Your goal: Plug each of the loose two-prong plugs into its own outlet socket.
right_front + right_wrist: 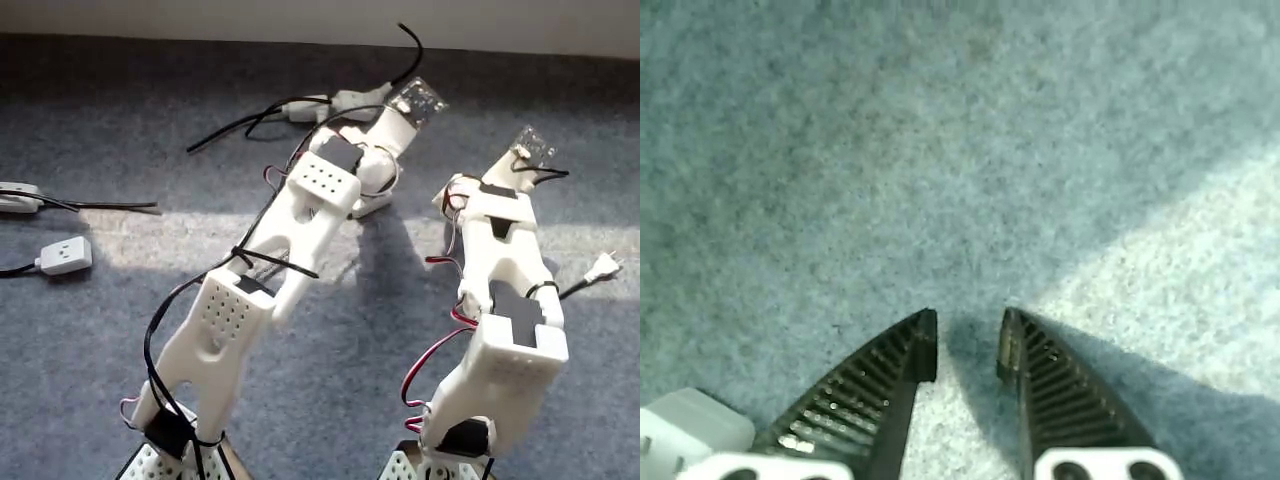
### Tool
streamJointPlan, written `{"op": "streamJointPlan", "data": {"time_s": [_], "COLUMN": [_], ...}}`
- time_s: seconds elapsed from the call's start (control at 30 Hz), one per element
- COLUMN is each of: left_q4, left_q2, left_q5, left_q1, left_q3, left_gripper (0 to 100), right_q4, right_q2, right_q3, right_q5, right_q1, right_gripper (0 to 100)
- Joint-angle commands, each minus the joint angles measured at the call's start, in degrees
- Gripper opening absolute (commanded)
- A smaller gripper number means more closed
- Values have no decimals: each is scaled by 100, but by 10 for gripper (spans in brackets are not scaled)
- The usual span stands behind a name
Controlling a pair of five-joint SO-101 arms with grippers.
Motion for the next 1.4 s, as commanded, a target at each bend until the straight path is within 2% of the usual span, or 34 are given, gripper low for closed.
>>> {"op": "streamJointPlan", "data": {"time_s": [0.0,0.27,0.4,0.8,0.97,1.37], "left_q4": [-70,422,448,492,484,457], "left_q2": [-92,-154,-180,-163,-163,-154], "left_q5": [-105,-53,475,440,123,123], "left_q1": [48,207,136,224,295,365], "left_q3": [-242,-444,-804,-488,-251,-224], "left_gripper": [9,7,7,10,8,10], "right_q4": [-101,-101,-101,-101,-101,-101], "right_q2": [-92,-92,-92,-92,-92,-92], "right_q3": [-31,-31,-31,-31,-31,-31], "right_q5": [-26,-26,-26,-26,-26,-26], "right_q1": [-22,-22,-22,-22,-22,-22], "right_gripper": [123,123,123,123,123,123]}}
